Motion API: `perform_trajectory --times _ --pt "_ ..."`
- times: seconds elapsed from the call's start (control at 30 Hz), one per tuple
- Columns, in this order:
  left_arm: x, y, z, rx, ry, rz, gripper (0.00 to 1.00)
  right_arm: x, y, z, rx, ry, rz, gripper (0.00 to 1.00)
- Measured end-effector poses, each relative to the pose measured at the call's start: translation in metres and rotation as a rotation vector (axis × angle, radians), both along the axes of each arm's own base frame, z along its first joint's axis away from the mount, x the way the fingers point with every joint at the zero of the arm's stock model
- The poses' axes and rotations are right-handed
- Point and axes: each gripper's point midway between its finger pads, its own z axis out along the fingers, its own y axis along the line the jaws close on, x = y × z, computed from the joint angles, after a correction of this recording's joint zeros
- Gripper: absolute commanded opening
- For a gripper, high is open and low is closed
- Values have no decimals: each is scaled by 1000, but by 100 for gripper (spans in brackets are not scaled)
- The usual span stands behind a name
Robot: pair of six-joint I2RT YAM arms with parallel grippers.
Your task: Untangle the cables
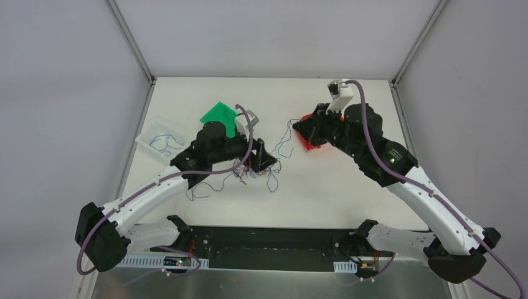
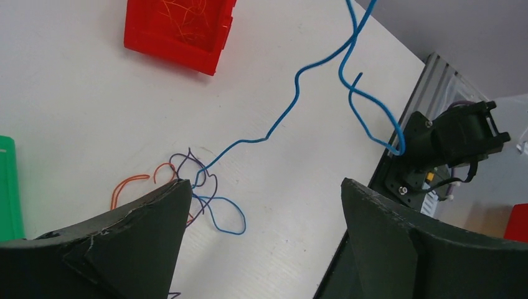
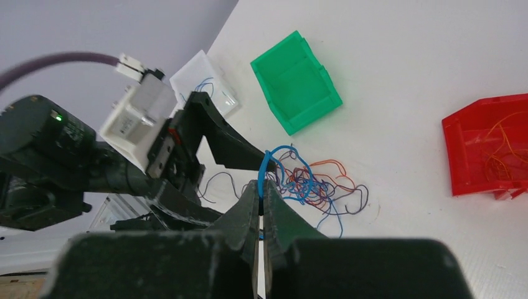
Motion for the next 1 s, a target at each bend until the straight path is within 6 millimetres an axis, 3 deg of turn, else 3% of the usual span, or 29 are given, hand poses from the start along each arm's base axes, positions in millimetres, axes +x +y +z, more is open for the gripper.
perform_trajectory --times 0.3,0.5,0.77,0.9,1.0 --pt "4 -19 -15 41 -149 -41 91 -4 -2 33 48 -44 8 0" --pt "6 -32 -36 92 -155 -69 87 -5 -4 48 68 -64 5 0" --pt "15 -38 -49 128 -158 -63 80 -4 -6 53 72 -68 1 0" --pt "23 -47 -48 122 -170 -63 82 -4 -7 51 68 -63 -2 0" --pt "26 -55 -52 115 -173 -75 76 -4 -7 51 70 -61 -4 0"
